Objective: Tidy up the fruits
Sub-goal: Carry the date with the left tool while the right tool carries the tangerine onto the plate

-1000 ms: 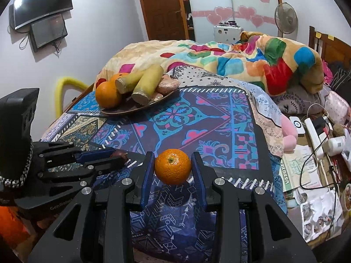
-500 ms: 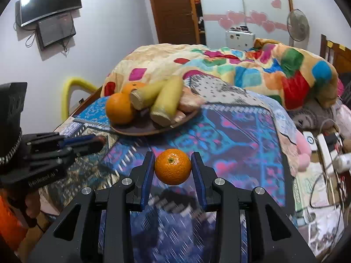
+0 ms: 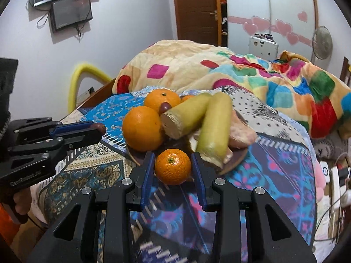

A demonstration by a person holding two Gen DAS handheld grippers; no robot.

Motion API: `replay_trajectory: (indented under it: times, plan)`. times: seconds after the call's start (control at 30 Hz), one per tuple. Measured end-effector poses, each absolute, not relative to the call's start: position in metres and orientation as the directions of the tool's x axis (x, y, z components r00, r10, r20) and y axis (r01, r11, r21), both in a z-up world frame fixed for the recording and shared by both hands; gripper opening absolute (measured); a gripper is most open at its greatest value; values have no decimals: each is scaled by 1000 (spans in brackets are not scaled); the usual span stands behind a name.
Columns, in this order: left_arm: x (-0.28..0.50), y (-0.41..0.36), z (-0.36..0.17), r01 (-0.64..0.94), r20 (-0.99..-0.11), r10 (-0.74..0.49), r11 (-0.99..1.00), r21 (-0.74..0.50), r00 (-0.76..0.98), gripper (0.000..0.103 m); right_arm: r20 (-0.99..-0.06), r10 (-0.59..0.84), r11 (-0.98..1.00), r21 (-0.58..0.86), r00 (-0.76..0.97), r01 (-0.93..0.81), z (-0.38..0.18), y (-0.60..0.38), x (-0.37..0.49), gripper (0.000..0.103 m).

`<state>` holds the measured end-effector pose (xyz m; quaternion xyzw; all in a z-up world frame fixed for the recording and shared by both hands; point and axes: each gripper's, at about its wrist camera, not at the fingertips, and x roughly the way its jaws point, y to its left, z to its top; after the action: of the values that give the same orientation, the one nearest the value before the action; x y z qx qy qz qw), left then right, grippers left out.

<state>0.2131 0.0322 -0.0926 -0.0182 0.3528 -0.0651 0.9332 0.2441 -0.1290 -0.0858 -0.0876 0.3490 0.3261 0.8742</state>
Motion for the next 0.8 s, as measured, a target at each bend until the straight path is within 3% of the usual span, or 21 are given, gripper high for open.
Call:
replay_trajectory:
  times: [0.37,0.8]
  plan:
    - [226,37,-94,120,-650,-158,987,-103,743,14,-686,483,763,25,544,-646,-92,-112,254,32]
    - [246,20,-79,144,-641,-148,988,-58,753,14,-630,507,779,42,589,-626,-70,-131,256,39]
